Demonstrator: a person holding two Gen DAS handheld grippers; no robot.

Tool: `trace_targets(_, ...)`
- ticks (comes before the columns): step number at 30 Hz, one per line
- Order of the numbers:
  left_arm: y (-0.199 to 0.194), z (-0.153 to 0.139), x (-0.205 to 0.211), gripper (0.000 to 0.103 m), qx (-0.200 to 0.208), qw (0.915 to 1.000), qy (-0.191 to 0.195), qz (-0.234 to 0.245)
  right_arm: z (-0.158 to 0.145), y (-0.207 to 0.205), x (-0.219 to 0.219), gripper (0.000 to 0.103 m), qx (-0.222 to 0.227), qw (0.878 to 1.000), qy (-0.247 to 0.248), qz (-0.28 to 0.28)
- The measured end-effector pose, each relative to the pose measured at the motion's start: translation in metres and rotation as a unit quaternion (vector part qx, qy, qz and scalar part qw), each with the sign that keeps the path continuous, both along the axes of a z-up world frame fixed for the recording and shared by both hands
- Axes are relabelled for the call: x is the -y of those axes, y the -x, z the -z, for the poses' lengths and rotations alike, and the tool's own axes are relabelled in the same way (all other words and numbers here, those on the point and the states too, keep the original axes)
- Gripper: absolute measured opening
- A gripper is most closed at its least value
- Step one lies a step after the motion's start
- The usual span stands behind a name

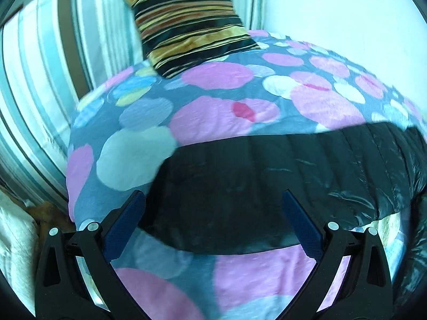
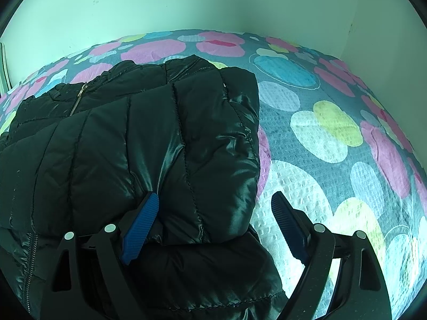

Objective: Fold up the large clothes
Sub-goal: 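Grasp the other sleeve cuff with the left tool and lift it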

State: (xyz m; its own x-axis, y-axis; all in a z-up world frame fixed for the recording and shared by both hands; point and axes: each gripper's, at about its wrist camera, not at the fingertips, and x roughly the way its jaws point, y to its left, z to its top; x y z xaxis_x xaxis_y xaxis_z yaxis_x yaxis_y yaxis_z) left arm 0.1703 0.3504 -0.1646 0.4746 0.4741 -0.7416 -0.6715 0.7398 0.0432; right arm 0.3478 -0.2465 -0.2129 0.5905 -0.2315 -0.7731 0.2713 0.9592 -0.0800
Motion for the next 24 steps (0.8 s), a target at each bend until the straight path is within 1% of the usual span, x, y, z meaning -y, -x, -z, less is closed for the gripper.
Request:
trace_targets(1,0.010,0.000,-0.012,0.101,0.013,0.9995,0.027,-0.003,0.000,0.000,0.000,0.085,0.000,1.000,0.001,0.000)
trace_targets(2,0.016,0.001,-0.020,0.100,0.021,0.9987,0.046,-0.004,0.000,0.000,0.000,0.085,0.001,1.000,0.001,0.001)
trace_targets(4,0.025,0.006,-0.035,0.089,0.031,0.9960,0.083,0.003,0.000,0.001,-0.001,0.085,0.001,1.000,0.003,0.001)
trace_targets(5,0.026,0.008,-0.037,0.086,0.034,0.9946,0.098,0.011,0.000,0.000,-0.001,0.085,0.001,1.000,0.004,0.001)
trace_targets(6,0.024,0.011,-0.039,0.085,0.039,0.9919,0.119,0.022,0.000,0.001,-0.001,0.085,0.001,1.000,0.004,0.002)
trace_targets(7,0.023,0.016,-0.043,0.085,0.045,0.9873,0.148,0.036,0.000,0.001,-0.002,0.085,0.002,1.000,0.005,0.002)
trace_targets(9,0.019,0.022,-0.047,0.085,0.053,0.9838,0.166,0.042,0.000,0.001,-0.002,0.085,0.002,1.000,0.006,0.002)
trace_targets(12,0.012,0.027,-0.050,0.084,0.059,0.9824,0.171,0.047,0.000,0.001,-0.002,0.085,0.002,1.000,0.006,0.003)
trace_targets(14,0.008,0.027,-0.052,0.079,0.062,0.9823,0.173,0.038,0.000,0.001,-0.002,0.085,0.002,1.000,0.007,0.003)
trace_targets(16,0.007,0.025,-0.054,0.063,0.068,0.9815,0.176,0.036,0.000,0.001,-0.002,0.085,0.002,1.000,0.007,0.003)
trace_targets(18,0.008,0.026,-0.056,0.054,0.070,0.9811,0.177,0.031,0.000,0.001,-0.002,0.085,0.002,1.000,0.007,0.003)
trace_targets(19,0.008,0.026,-0.056,0.044,0.072,0.9817,0.174,0.032,0.000,0.001,-0.002,0.085,0.003,1.000,0.007,0.003)
trace_targets(20,0.007,0.026,-0.056,0.040,0.069,0.9828,0.169,0.033,0.000,0.001,-0.002,0.085,0.003,1.000,0.008,0.003)
trace_targets(21,0.007,0.025,-0.055,0.031,0.066,0.9839,0.162,0.036,-0.001,0.002,-0.002,0.085,0.003,1.000,0.008,0.003)
trace_targets(22,0.008,0.023,-0.054,0.015,0.071,0.9826,0.164,0.050,-0.001,0.002,-0.002,0.085,0.003,1.000,0.007,0.003)
trace_targets(23,0.008,0.022,-0.053,0.012,0.077,0.9800,0.174,0.060,-0.001,0.002,-0.002,0.085,0.003,1.000,0.007,0.003)
trace_targets(24,0.006,0.021,-0.053,0.012,0.076,0.9800,0.174,0.061,0.000,0.002,-0.002,0.085,0.003,1.000,0.007,0.003)
